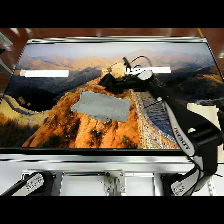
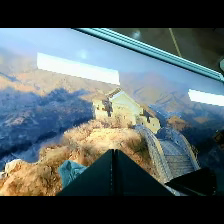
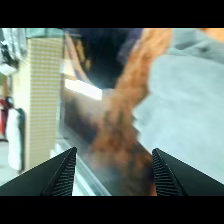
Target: Fold the shirts.
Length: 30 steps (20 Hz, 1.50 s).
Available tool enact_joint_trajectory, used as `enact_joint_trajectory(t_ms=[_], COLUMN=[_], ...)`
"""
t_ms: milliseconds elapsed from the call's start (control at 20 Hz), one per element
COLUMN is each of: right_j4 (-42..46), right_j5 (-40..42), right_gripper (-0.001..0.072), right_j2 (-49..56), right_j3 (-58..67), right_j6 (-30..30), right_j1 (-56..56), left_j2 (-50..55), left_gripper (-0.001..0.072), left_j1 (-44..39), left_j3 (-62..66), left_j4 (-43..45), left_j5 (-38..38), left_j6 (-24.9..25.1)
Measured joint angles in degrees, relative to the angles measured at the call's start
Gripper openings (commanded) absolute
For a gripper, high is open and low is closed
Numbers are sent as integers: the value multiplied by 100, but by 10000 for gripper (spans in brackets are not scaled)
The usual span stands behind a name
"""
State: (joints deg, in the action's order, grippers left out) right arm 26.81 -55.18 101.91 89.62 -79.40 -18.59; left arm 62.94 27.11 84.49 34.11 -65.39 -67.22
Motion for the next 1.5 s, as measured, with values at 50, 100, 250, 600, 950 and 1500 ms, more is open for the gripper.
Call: enact_joint_trajectory(t_ms=[50,100,250,600,950,1500], right_j4=[579,1257,2656,2470,1740,1399], right_j5=[-363,-754,-1663,-1703,-1298,-2396], right_gripper=[593,646,680,679,56,55], right_j2=[-109,-199,-232,577,807,-1436], right_j3=[-2,-2,-170,-483,-492,55], right_j6=[-243,-535,-1064,-1117,-848,-577], right_j1=[256,494,859,719,551,3233], left_j2=[-9,-17,-28,-28,-35,-42], left_gripper=[37,37,37,37,37,38], left_j1=[11,17,26,-149,-452,-966], left_j3=[-48,-81,-149,-184,-184,-184], left_j4=[24,28,39,42,42,39], left_j5=[-42,-63,-120,-125,-37,-17], left_j6=[2,7,11,48,72,76])
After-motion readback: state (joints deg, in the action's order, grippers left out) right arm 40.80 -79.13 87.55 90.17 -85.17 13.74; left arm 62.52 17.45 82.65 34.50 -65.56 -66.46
